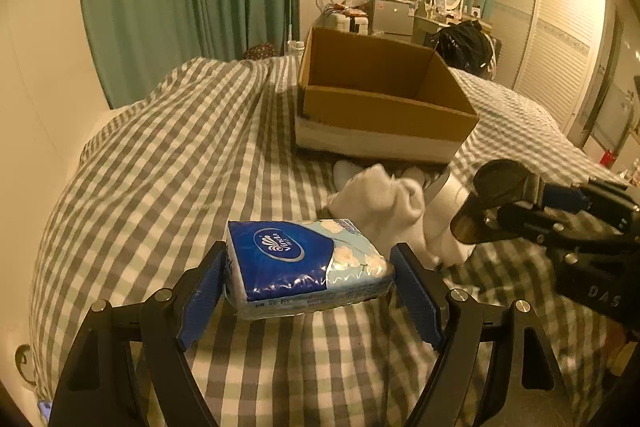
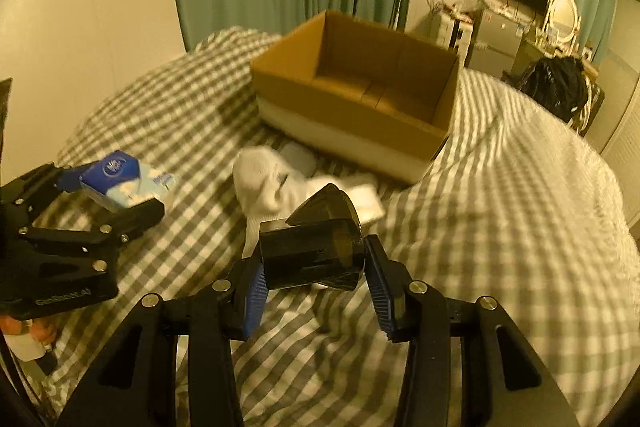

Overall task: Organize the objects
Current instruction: 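Carry both held items over the cardboard box and open both tools to drop them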

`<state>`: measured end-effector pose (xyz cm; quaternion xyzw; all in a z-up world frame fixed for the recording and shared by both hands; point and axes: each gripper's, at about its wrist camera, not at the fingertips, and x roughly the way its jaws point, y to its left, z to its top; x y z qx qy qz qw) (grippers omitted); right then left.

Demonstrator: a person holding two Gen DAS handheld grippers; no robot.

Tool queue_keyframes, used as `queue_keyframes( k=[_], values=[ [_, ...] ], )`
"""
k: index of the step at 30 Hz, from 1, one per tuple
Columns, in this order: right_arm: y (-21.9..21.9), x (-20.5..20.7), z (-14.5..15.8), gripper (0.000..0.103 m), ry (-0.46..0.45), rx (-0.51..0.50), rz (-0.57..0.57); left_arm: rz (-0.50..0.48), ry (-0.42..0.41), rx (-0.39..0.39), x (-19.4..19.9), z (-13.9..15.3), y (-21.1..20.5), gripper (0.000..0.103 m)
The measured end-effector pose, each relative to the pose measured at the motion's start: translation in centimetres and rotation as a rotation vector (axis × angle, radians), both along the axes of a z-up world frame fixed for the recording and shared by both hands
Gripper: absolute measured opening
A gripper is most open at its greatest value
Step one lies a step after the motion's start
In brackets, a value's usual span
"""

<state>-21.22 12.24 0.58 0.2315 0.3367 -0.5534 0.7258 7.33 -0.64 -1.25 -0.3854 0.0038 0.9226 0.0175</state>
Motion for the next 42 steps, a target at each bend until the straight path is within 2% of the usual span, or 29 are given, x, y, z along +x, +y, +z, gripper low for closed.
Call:
queue_keyframes(
  k=[1, 6, 11, 12, 14, 17, 20, 23, 28, 35, 37, 40, 41, 42],
  values=[
    [0.0, -0.1, 0.4, 0.044, 0.005, -0.008, 0.03, -0.005, 0.005, 0.002, -0.3, 0.3, 0.2, 0.083],
    [-1.6, -0.7, 3.6, 0.044, 0.023, -0.064, 0.034, -0.038, 0.048, 0.011, -2.4, 2.9, 1.1, 0.083],
    [-4.4, -1.2, 7.8, 0.044, 0.025, -0.138, 0.04, -0.044, 0.136, -0.016, -5.7, 6.6, 1.8, 0.083],
    [-5.2, -1.4, 8.5, 0.044, 0.024, -0.148, 0.04, 0.018, 0.149, -0.023, -6.4, 7.2, 1.9, 0.083],
    [-6.9, -1.6, 9.5, 0.044, 0.015, -0.16, 0.04, 0.016, 0.173, -0.027, -8.4, 8.5, 2.0, 0.083],
    [-10.0, -2.0, 10.6, 0.044, 0.005, -0.161, 0.039, 0.02, 0.178, -0.016, -11.6, 9.4, 1.9, 0.083],
    [-13.8, -2.5, 11.2, 0.044, -0.004, -0.154, 0.029, -0.007, 0.147, 0.001, -15.5, 9.5, 1.7, 0.083],
    [-16.9, -3.2, 11.1, 0.044, -0.001, -0.137, 0.014, -0.021, 0.097, 0.0, -19.8, 8.5, 1.8, 0.083],
    [-22.1, -3.8, 9.2, 0.044, -0.022, -0.071, 0.004, -0.031, 0.039, 0.032, -24.3, 6.2, 1.5, 0.083],
    [-25.3, -4.0, 3.8, 0.044, -0.005, 0.035, 0.014, -0.072, -0.021, -0.003, -26.5, 2.5, 2.7, 0.083],
    [-25.4, -4.3, 3.1, 0.044, 0.003, 0.043, 0.011, -0.083, -0.031, -0.013, -26.9, 2.1, 3.2, 0.083],
    [-25.4, -4.7, 2.9, 0.045, -0.039, 0.052, 0.009, -0.095, -0.044, -0.02, -26.5, 1.8, 3.6, 0.084],
    [-25.5, -4.8, 3.1, 0.048, -0.055, 0.058, 0.008, -0.099, -0.048, -0.018, -26.3, 1.7, 3.8, 0.084],
    [-25.4, -4.9, 3.3, 0.063, -0.073, 0.052, 0.001, -0.102, -0.052, -0.015, -26.1, 1.7, 3.9, 0.086]
  ],
)
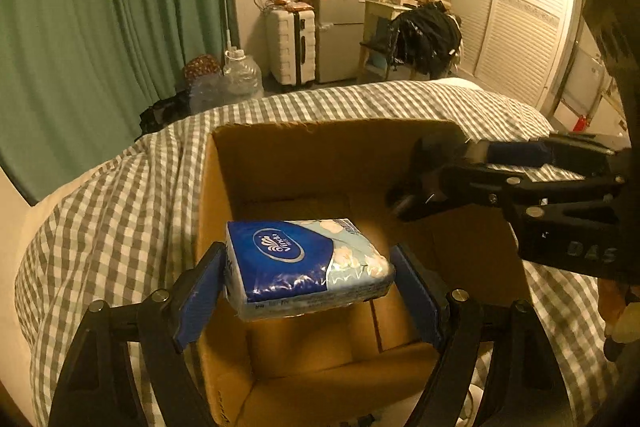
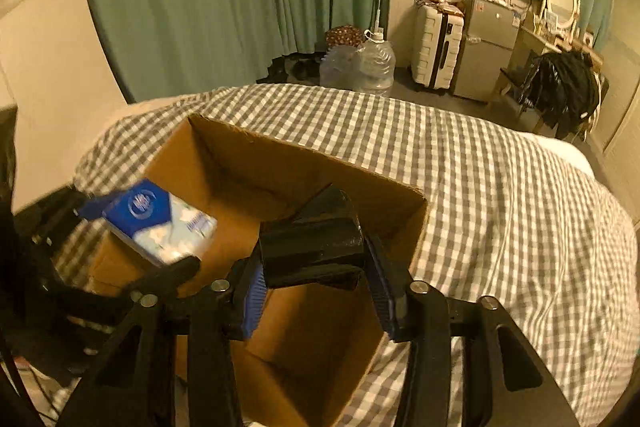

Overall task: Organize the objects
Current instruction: 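Carry both held items over the cardboard box and open both tools to drop them, then grasp the white sock with the left tool while the right tool grasps the white round band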

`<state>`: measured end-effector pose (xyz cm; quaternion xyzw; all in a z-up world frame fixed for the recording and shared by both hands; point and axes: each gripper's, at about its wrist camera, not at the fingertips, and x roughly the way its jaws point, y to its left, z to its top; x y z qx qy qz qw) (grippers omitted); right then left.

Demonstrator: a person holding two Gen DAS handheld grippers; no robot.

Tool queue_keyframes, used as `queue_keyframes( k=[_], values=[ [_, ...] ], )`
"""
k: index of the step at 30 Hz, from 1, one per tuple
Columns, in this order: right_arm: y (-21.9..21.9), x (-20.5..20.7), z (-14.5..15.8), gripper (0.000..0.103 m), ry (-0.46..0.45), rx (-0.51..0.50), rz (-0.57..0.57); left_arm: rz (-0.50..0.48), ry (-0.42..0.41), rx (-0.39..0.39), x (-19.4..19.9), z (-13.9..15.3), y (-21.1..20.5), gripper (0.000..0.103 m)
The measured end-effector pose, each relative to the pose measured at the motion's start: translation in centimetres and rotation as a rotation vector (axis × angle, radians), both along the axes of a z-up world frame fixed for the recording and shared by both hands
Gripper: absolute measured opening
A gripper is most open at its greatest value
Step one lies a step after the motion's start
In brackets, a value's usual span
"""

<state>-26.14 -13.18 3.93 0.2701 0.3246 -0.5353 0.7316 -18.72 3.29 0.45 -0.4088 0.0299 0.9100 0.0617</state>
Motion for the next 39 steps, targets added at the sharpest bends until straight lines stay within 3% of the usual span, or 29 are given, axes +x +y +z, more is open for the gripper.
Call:
queue_keyframes(
  k=[1, 2, 4, 11, 17, 19, 22, 29, 35, 39],
  values=[
    [0.1, -0.2, 0.2, 0.076, -0.01, -0.009, -0.003, -0.001, -0.004, 0.004, 0.3, 0.0, 0.1, 0.088],
    [0.6, -0.3, 0.7, 0.078, -0.023, -0.028, -0.008, 0.001, -0.005, 0.008, 0.8, 0.1, 0.0, 0.09],
    [1.4, -0.4, 1.7, 0.078, -0.035, -0.062, -0.013, 0.01, 0.001, 0.008, 1.5, 0.3, -0.1, 0.097],
    [5.0, -0.8, 5.3, 0.082, -0.019, -0.163, -0.038, 0.094, 0.046, -0.001, 4.7, 2.1, -0.8, 0.097],
    [8.1, -1.5, 6.3, 0.083, -0.042, -0.166, -0.034, 0.197, 0.102, 0.0, 8.0, 3.5, -1.6, 0.098],
    [9.1, -1.5, 6.0, 0.083, -0.042, -0.16, -0.024, 0.284, 0.109, -0.001, 9.0, 3.5, -1.8, 0.098],
    [10.6, -1.4, 4.8, 0.083, -0.043, -0.13, -0.001, 0.32, 0.099, 0.008, 10.5, 2.9, -1.9, 0.098],
    [13.1, -0.3, 0.9, 0.083, 0.003, -0.041, 0.049, 0.337, 0.047, -0.014, 13.0, -0.2, -1.5, 0.098],
    [14.3, 0.4, -2.7, 0.083, 0.075, 0.037, 0.084, 0.358, -0.06, -0.001, 14.1, -4.3, -0.2, 0.098],
    [13.7, 0.5, -4.6, 0.083, 0.115, 0.095, 0.085, 0.318, -0.13, 0.021, 14.0, -6.7, 0.6, 0.098]
  ],
)
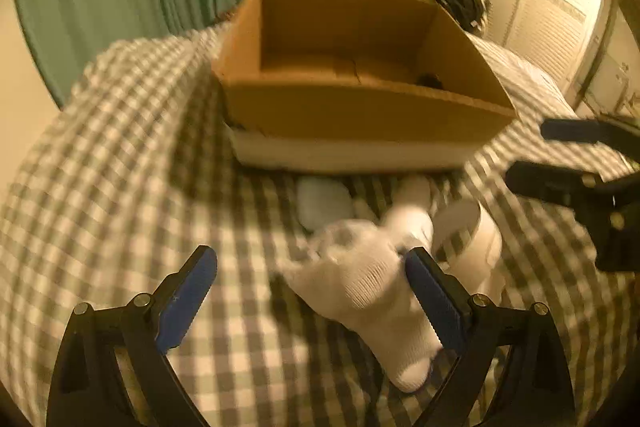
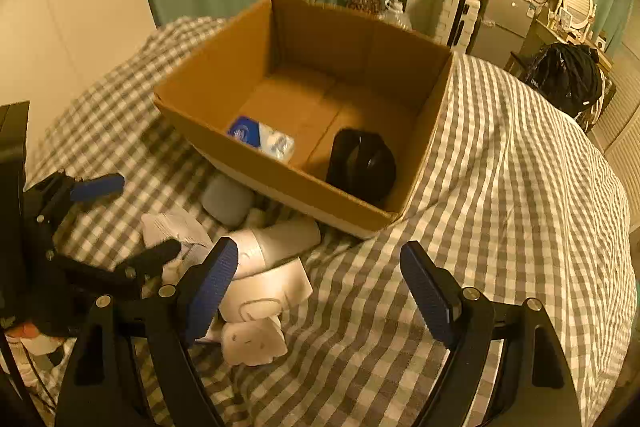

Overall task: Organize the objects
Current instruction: 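Grasp the white sock with the left tool while the right tool grasps the white round band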

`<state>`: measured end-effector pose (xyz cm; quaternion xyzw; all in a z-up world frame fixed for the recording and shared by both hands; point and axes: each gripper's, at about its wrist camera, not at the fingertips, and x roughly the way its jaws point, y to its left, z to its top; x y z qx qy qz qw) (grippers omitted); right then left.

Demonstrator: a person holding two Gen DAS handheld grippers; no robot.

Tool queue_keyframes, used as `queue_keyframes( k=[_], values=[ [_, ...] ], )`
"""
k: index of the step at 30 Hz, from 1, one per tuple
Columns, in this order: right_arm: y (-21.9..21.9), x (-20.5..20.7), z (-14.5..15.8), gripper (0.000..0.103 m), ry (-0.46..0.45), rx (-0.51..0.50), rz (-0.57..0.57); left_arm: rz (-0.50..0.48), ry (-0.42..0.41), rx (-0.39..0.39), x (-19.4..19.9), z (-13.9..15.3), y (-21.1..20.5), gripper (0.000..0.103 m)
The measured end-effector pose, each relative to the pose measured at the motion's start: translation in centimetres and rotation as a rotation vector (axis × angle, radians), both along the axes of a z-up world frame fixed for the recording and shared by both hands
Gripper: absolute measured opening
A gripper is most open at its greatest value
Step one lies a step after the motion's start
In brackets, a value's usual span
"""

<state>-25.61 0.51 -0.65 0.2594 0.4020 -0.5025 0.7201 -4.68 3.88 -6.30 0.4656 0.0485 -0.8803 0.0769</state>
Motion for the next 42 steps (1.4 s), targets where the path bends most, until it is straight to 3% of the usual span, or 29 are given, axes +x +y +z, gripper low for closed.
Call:
queue_keyframes(
  k=[5, 10, 11, 12, 13, 16, 20, 27, 30, 36, 37, 42],
  values=[
    [0.2, 0.1, -0.5, 0.083, 0.01, 0.004, 0.002, -0.014, -0.013, 0.039, -0.2, -1.3, 0.5, 0.098],
    [0.1, 0.3, -0.6, 0.083, 0.023, 0.006, -0.005, -0.018, -0.008, 0.135, -0.5, -2.1, -0.3, 0.097],
    [0.2, 0.3, -0.6, 0.083, 0.025, 0.005, -0.004, -0.027, -0.004, 0.155, -0.6, -2.2, -0.5, 0.094],
    [0.2, 0.4, -0.6, 0.083, 0.026, 0.004, -0.002, -0.038, 0.0, 0.183, -0.6, -2.2, -0.6, 0.078],
    [0.2, 0.4, -0.5, 0.083, 0.027, 0.003, -0.001, -0.044, 0.0, 0.215, -0.5, -2.2, -0.8, 0.071],
    [0.3, 0.6, -0.5, 0.083, 0.029, 0.001, 0.005, -0.041, 0.006, 0.192, -0.3, -2.0, -0.8, 0.058],
    [0.4, 0.8, -0.8, 0.083, 0.028, 0.014, 0.015, -0.02, 0.026, 0.191, 0.1, -1.1, -1.3, 0.053],
    [0.5, 2.1, -2.4, 0.083, 0.028, 0.075, 0.078, 0.065, 0.13, 0.002, 2.3, 2.6, -2.3, 0.053],
    [0.4, 3.1, -3.9, 0.083, 0.058, 0.126, 0.117, 0.094, 0.138, -0.048, 2.6, 2.9, -3.0, 0.053],
    [0.1, 5.2, -6.7, 0.083, 0.132, 0.209, 0.178, 0.104, 0.118, -0.032, 2.2, 2.0, -2.5, 0.053],
    [0.0, 5.4, -6.9, 0.083, 0.139, 0.211, 0.181, 0.21, 0.116, -0.036, 2.1, 2.5, -2.7, 0.053],
    [0.0, 5.8, -7.4, 0.079, 0.165, 0.206, 0.183, 0.211, 0.116, -0.035, 2.2, 2.6, -2.8, 0.053]
  ],
)
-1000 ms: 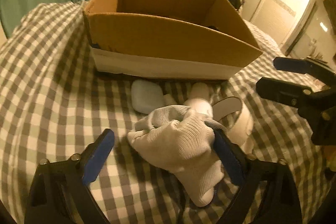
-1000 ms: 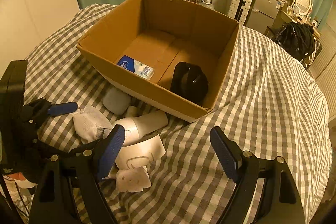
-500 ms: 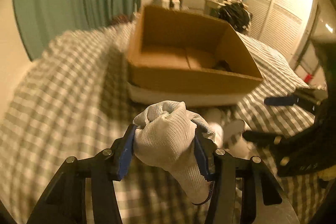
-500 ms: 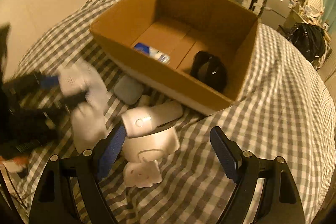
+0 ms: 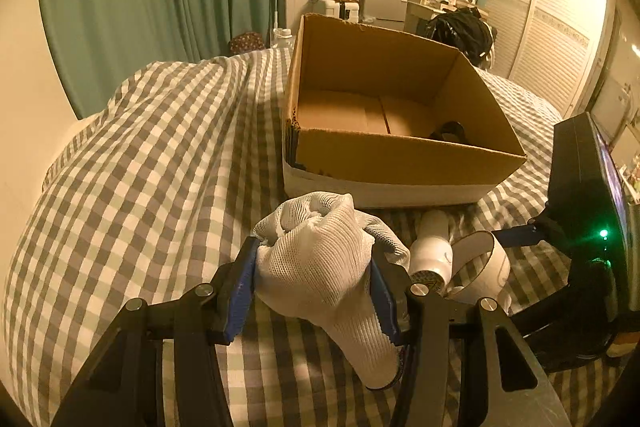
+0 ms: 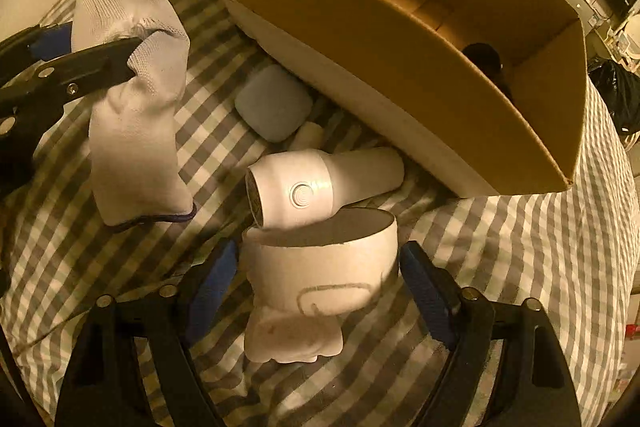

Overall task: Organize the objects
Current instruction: 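Grasp the white sock with the left tool while the right tool grasps the white round band, then carry the sock and band over the box and open both tools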

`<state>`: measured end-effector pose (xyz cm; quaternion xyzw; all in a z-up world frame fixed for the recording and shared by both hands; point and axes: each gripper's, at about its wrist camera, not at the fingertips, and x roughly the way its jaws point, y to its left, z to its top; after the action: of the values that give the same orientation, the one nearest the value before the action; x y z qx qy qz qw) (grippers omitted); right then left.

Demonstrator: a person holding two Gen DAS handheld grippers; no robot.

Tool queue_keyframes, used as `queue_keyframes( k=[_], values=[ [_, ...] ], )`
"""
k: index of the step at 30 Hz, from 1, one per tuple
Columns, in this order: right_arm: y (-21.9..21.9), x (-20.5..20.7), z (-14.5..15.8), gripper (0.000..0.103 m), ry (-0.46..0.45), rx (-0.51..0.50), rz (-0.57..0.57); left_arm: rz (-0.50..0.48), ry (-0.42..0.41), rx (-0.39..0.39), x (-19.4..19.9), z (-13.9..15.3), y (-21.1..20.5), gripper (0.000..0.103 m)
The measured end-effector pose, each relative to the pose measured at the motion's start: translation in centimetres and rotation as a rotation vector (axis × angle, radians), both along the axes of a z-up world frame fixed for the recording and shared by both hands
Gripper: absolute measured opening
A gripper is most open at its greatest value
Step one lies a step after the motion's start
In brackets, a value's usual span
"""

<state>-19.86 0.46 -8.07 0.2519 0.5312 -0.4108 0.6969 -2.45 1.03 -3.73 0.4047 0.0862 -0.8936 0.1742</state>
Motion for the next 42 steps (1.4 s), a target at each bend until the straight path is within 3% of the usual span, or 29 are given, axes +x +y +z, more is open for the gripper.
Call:
queue_keyframes(
  k=[1, 2, 11, 12, 14, 23, 26, 27, 31, 37, 39, 42],
  values=[
    [0.1, -0.1, 0.1, 0.078, -0.007, -0.003, -0.001, 0.0, 0.0, -0.001, 0.0, 0.0, 0.0, 0.053],
    [0.2, -0.2, 0.4, 0.078, -0.02, -0.006, -0.002, 0.086, 0.0, -0.002, 0.0, 0.0, 0.0, 0.053],
    [2.0, -1.8, 5.6, 0.077, -0.126, -0.182, -0.05, 0.139, 0.031, -0.014, 1.8, 1.6, 0.3, 0.053],
    [2.2, -2.0, 6.3, 0.077, -0.135, -0.203, -0.057, 0.16, 0.039, -0.017, 2.0, 2.1, 0.4, 0.053],
    [2.5, -2.2, 7.9, 0.077, -0.154, -0.253, -0.072, 0.303, 0.059, -0.03, 2.4, 3.2, 0.5, 0.053],
    [1.9, -2.7, 15.8, 0.077, -0.213, -0.445, -0.1, 0.32, 0.173, -0.122, 1.0, 10.4, -0.2, 0.053],
    [0.6, -2.3, 17.8, 0.077, -0.218, -0.492, -0.1, 0.41, 0.188, -0.16, -0.7, 12.5, -1.5, 0.053],
    [0.0, -2.4, 18.4, 0.077, -0.221, -0.504, -0.1, 0.523, 0.184, -0.179, -1.3, 13.1, -2.1, 0.053],
    [-3.2, -2.4, 20.1, 0.077, -0.229, -0.537, -0.11, 0.508, 0.18, -0.218, -3.6, 14.9, -4.8, 0.053],
    [-8.2, -3.3, 20.5, 0.077, -0.261, -0.517, -0.147, 0.473, 0.132, -0.219, -7.1, 13.9, -8.7, 0.053],
    [-10.2, -3.8, 19.6, 0.077, -0.279, -0.486, -0.171, 0.532, 0.103, -0.213, -8.1, 12.4, -9.6, 0.053],
    [-12.4, -4.6, 17.2, 0.077, -0.296, -0.423, -0.205, 0.526, 0.059, -0.185, -9.3, 9.7, -10.5, 0.053]
  ],
)
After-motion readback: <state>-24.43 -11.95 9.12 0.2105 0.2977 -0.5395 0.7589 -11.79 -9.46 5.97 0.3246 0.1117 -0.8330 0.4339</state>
